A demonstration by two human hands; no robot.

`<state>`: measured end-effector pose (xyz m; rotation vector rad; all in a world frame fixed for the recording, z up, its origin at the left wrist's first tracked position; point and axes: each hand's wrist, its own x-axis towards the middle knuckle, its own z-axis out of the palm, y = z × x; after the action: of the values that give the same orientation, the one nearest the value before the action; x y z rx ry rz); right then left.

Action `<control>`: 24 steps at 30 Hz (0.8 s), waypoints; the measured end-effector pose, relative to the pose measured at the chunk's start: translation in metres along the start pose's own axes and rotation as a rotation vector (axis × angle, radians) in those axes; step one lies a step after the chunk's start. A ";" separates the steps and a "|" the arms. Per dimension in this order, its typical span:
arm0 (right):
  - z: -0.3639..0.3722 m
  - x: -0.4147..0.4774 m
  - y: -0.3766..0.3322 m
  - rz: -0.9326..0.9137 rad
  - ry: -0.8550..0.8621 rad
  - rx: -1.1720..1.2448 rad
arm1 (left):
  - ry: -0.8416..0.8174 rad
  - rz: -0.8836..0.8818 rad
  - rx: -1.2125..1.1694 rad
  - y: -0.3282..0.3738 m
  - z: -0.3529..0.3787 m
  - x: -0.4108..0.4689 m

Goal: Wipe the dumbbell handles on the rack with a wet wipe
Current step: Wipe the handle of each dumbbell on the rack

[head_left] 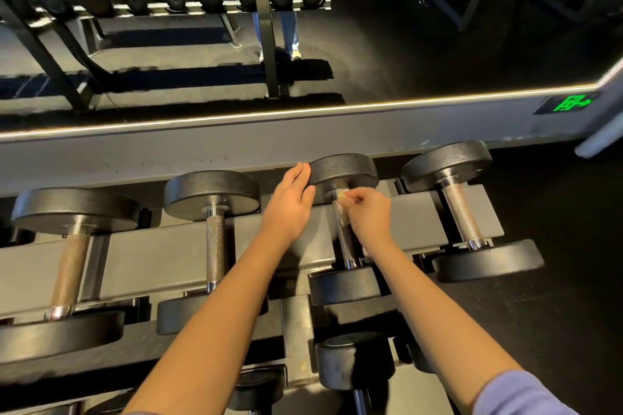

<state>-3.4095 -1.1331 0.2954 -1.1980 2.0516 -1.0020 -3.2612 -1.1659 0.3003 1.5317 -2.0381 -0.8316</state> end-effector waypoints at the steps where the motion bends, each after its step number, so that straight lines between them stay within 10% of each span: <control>1: 0.000 0.000 0.003 -0.007 -0.009 -0.020 | 0.003 0.003 0.000 -0.001 0.000 0.000; 24: 0.005 -0.001 -0.007 -0.133 0.008 -0.149 | -0.007 0.029 0.040 0.001 0.000 0.003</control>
<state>-3.4015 -1.1358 0.2985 -1.4249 2.1063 -0.9284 -3.2620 -1.1684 0.3009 1.5183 -2.0893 -0.7906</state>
